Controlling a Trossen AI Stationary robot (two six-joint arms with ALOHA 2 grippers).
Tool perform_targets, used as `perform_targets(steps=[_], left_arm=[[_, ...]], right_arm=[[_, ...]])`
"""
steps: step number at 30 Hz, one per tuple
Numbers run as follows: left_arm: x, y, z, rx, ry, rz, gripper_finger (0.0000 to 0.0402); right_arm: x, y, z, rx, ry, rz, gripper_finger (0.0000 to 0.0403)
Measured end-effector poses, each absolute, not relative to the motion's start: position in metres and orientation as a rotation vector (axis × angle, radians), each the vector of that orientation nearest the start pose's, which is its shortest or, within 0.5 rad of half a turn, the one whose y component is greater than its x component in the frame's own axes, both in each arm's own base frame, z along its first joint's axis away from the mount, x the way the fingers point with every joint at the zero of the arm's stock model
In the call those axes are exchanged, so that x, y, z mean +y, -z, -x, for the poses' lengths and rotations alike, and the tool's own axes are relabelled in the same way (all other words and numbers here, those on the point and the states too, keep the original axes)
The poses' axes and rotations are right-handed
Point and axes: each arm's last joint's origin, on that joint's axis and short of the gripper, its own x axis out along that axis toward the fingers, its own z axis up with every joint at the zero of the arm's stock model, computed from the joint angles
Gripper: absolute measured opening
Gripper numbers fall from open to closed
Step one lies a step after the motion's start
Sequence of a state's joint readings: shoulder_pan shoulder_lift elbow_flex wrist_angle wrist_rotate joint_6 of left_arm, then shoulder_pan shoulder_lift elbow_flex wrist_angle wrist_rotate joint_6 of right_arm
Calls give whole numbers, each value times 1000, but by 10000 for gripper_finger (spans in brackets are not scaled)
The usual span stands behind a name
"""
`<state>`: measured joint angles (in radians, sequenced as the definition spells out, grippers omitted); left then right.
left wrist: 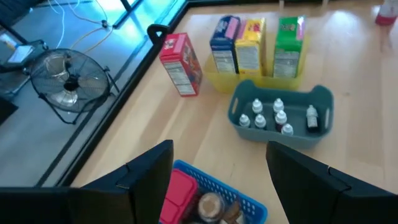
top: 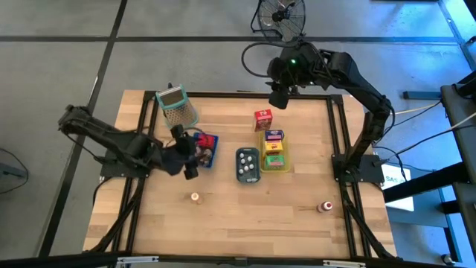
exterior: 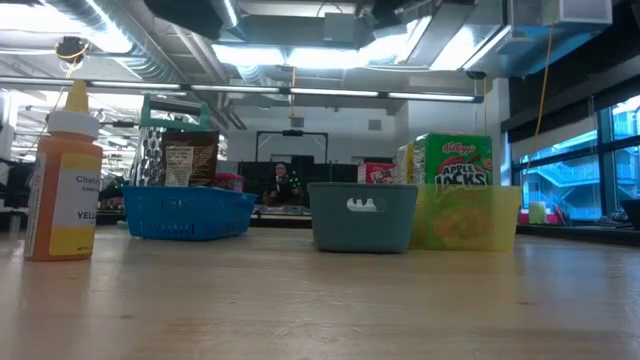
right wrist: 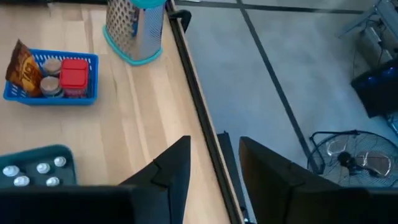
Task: Pick & Place Kitchen Items
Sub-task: Put the red cereal box into the yellow bin
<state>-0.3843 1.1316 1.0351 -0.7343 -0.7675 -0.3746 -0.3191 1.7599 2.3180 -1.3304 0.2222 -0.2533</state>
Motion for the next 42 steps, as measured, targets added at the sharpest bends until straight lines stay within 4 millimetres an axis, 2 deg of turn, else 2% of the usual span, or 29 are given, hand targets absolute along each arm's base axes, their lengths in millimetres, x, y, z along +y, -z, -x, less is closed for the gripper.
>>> perform_targets(steps=[4, 12, 16, 26, 35, 42], left_arm=[[-54, -319, -206, 600, -487, -53, 253], [-59, -315, -209, 604, -475, -11, 253], [-62, -313, -213, 616, -439, 6, 253], [-56, -313, -215, 629, -433, 7, 253], [-56, -312, -216, 645, -398, 51, 253], [-56, -312, -216, 647, -391, 59, 253]], right_arm=[[-104, -478, -294, 833, 374, 181, 160], [-100, -470, -282, 967, 350, 162, 275], [-100, -470, -282, 971, 350, 161, 308], [-97, -472, -285, 931, 367, 105, 318], [-102, -473, -289, 878, 268, 86, 318], [-103, -467, -293, 938, 226, 221, 318]])
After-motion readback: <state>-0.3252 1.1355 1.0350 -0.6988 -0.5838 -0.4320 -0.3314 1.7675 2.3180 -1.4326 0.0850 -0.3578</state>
